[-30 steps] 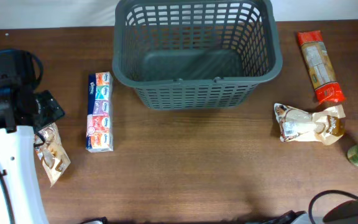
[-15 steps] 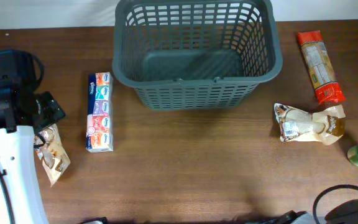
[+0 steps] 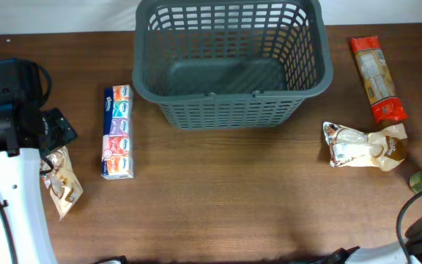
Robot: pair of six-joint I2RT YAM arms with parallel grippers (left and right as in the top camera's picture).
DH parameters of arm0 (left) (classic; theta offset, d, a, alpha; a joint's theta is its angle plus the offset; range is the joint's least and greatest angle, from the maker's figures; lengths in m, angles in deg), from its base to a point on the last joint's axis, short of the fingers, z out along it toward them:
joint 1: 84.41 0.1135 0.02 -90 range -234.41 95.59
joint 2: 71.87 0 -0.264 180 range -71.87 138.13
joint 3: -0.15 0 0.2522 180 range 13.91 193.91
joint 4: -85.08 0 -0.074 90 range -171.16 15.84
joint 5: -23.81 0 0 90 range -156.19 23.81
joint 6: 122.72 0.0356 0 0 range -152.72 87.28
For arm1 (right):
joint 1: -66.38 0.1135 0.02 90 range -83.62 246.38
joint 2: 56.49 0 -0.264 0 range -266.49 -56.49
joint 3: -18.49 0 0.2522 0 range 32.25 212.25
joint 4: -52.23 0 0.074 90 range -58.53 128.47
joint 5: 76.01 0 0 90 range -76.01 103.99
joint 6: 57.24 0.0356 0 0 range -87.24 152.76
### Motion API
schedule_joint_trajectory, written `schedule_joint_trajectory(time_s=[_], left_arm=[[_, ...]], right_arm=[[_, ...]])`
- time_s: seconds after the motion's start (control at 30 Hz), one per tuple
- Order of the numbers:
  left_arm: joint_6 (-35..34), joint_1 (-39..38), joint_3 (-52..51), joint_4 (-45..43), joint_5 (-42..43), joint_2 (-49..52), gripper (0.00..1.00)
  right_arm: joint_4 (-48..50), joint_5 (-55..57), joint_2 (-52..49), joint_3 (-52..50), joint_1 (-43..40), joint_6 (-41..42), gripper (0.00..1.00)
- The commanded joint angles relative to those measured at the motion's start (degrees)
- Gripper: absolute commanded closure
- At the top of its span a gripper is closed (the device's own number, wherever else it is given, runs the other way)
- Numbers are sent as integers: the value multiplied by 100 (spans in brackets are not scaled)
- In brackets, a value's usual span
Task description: Pack container
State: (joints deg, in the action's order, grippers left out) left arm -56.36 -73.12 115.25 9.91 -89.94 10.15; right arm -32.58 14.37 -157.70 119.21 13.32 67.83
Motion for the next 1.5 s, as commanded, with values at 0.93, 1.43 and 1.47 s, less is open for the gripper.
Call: schedule_joint_trajectory(time_s=[0.93, 1.43, 1.47], left_arm=[[-11, 26, -4, 9, 63, 15, 1], [-11, 28, -4, 9, 63, 15, 1], [-11, 28, -4, 9, 63, 15, 0]], right_arm=[[658, 385, -350, -243, 166, 81, 1], [748, 175, -616, -243, 155, 181, 1], [750, 175, -621, -243, 155, 181, 1]])
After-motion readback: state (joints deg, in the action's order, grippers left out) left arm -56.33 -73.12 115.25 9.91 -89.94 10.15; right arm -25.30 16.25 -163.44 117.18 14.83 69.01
